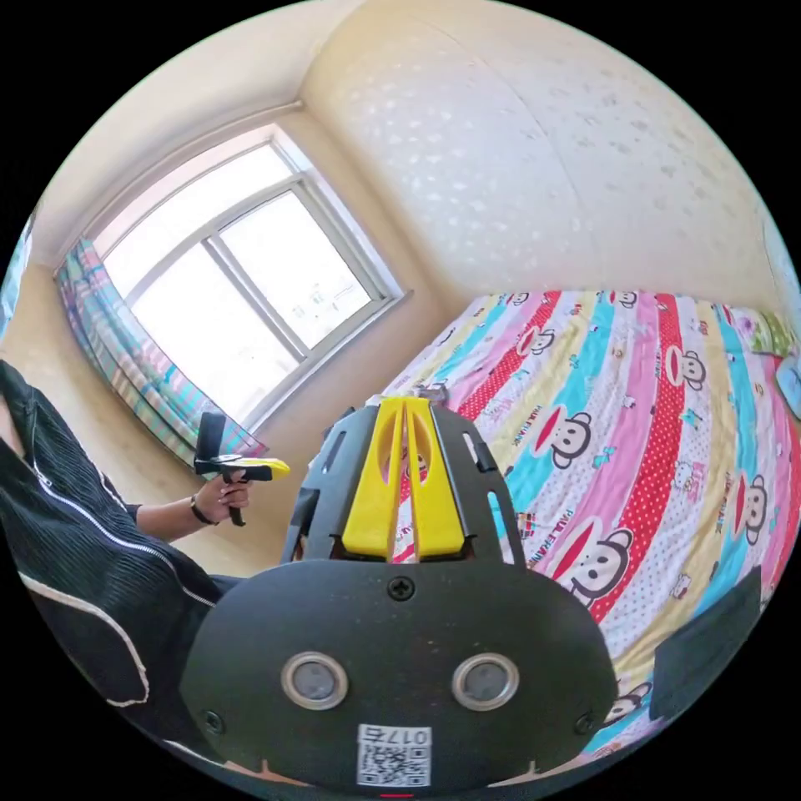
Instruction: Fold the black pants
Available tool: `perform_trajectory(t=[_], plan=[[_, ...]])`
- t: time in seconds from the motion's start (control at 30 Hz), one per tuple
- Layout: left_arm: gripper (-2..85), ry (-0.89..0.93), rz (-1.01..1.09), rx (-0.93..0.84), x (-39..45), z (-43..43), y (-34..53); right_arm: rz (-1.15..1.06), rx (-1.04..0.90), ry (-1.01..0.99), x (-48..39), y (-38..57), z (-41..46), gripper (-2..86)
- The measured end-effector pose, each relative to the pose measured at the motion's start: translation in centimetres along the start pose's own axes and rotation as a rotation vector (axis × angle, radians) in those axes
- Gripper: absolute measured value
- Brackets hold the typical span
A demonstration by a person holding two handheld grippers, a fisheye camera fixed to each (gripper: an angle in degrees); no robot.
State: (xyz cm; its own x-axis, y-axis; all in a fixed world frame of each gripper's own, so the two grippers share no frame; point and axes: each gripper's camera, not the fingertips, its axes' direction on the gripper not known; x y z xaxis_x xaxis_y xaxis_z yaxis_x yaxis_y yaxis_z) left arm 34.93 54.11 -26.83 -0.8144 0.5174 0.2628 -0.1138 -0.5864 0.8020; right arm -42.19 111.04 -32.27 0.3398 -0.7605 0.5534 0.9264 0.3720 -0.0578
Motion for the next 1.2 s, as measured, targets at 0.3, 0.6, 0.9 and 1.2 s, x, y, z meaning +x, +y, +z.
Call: perform_trajectory(t=[0.3,0.6,0.9,1.2], plan=[[-1.0,-0.091,-0.299,0.085,-11.3,-6.9,15.7,0.244,-0.336,-0.173,-11.0,-0.4,19.7,0.4],[-0.4,-0.274,-0.586,0.379,-27.8,-18.5,29.3,0.060,-0.489,-0.100,-19.7,-11.8,34.0,0.6],[11.2,-0.321,-0.726,0.521,-47.3,-21.0,35.1,-0.082,-0.696,-0.225,-26.0,-19.0,51.5,3.8],[17.8,-0.305,-0.724,0.579,-63.6,-14.7,39.2,-0.237,-0.874,-0.221,-25.8,-24.4,75.3,9.3]])
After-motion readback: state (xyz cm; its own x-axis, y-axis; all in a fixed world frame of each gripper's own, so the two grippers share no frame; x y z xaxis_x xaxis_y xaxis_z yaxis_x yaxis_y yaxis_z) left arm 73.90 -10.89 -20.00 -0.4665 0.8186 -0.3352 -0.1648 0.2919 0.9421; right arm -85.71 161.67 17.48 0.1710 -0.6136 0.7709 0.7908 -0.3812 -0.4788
